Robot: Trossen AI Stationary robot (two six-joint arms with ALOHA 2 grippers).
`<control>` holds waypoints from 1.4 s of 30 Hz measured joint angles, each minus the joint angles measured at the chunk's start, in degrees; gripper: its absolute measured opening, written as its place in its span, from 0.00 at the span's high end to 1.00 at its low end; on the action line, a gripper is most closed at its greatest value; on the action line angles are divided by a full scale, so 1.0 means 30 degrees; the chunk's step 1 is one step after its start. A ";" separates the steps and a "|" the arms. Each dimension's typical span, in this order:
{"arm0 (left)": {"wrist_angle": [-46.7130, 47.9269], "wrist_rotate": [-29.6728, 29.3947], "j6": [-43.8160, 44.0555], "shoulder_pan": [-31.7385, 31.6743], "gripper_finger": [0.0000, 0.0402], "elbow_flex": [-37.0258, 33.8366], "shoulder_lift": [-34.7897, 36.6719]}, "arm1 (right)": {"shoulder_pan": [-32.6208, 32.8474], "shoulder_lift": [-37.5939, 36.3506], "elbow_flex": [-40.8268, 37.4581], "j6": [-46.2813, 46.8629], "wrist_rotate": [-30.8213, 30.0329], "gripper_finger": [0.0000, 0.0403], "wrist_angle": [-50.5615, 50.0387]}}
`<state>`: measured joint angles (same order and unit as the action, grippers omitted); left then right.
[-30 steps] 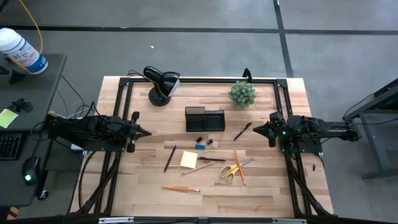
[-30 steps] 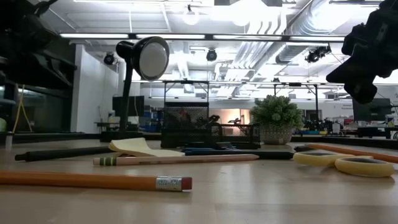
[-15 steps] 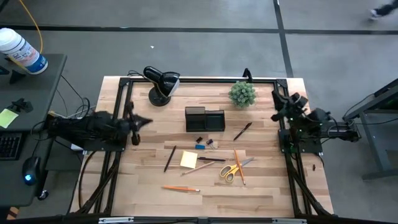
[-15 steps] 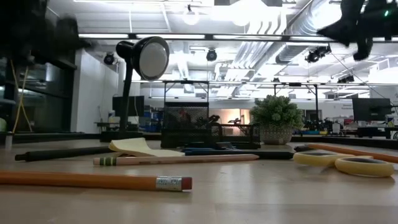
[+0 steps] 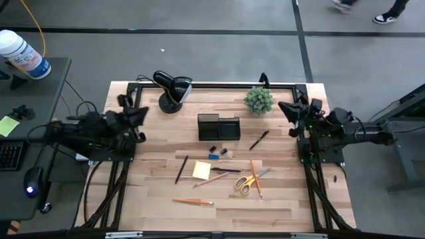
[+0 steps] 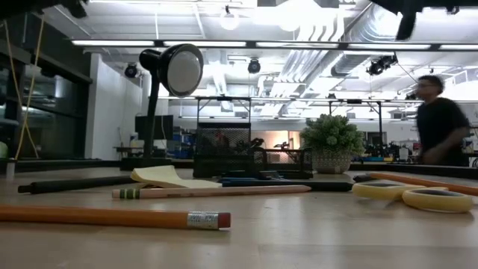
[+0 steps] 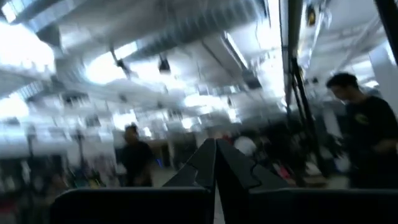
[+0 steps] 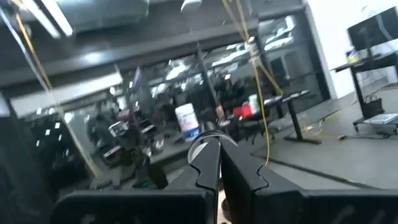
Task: Pick and place office supplies into organizer
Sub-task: Put the right orange pencil into the black desk organizer
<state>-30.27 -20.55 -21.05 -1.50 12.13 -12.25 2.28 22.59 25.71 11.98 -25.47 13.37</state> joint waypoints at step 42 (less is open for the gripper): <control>0.4843 0.1957 0.4588 0.0007 1.00 1.1153 -1.1066 | -0.3359 0.9960 1.2824 0.1444 0.9019 0.97 -1.3486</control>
<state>-15.74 -14.68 -7.29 -1.48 45.59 -45.44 -7.79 52.47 64.18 16.32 1.59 -27.09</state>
